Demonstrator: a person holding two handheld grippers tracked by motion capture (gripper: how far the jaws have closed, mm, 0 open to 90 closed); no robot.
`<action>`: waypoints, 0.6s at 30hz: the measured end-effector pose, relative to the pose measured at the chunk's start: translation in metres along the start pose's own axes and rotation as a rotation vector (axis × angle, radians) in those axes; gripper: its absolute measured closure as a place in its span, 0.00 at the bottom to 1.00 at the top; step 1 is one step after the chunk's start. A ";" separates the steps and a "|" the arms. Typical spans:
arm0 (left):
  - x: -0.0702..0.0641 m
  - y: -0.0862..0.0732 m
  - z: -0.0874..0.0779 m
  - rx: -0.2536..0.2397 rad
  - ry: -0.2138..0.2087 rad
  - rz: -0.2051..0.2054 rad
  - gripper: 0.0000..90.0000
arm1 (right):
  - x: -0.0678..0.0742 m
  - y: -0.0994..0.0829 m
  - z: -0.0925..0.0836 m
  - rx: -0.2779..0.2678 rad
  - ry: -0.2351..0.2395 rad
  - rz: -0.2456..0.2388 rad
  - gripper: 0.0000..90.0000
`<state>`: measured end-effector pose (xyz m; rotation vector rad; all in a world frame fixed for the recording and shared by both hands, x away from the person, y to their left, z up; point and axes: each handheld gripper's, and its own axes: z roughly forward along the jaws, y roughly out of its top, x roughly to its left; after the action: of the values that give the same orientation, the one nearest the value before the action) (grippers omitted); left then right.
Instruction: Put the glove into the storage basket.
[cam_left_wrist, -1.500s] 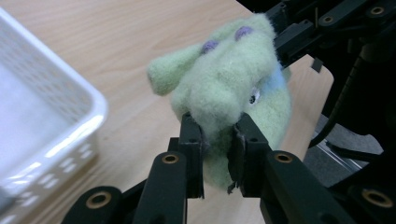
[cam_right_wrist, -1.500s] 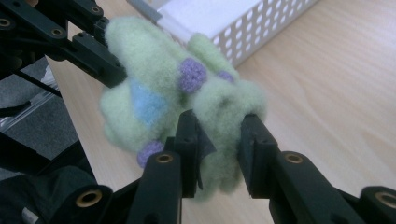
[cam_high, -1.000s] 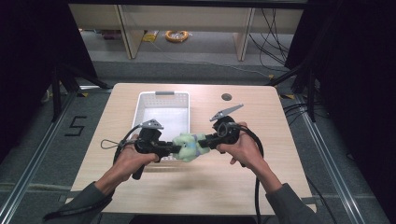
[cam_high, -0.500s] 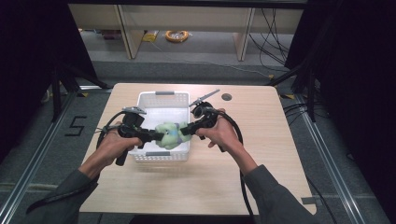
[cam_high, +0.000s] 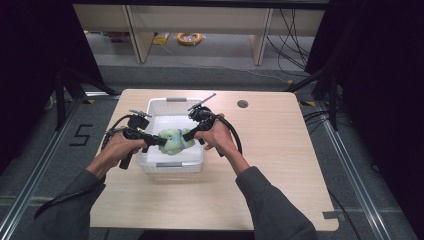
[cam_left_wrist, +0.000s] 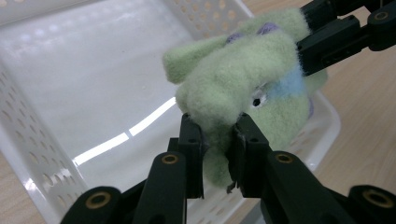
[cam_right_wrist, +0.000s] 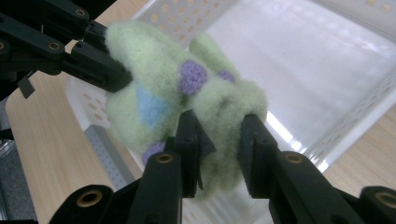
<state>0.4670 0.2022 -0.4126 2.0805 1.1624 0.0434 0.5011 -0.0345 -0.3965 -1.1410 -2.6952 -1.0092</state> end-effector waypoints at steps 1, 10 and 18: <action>0.002 0.000 0.001 0.003 0.001 0.004 0.84 | -0.001 0.001 0.002 0.009 0.002 0.005 0.80; 0.013 -0.001 0.015 0.043 0.020 -0.011 0.84 | -0.008 0.003 0.022 0.045 -0.007 0.026 0.80; 0.018 -0.004 0.024 0.113 0.052 0.013 0.83 | -0.010 0.001 0.038 0.080 -0.018 0.050 0.80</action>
<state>0.4831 0.2029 -0.4382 2.1979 1.2077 0.0392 0.5168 -0.0183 -0.4285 -1.2019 -2.6801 -0.8804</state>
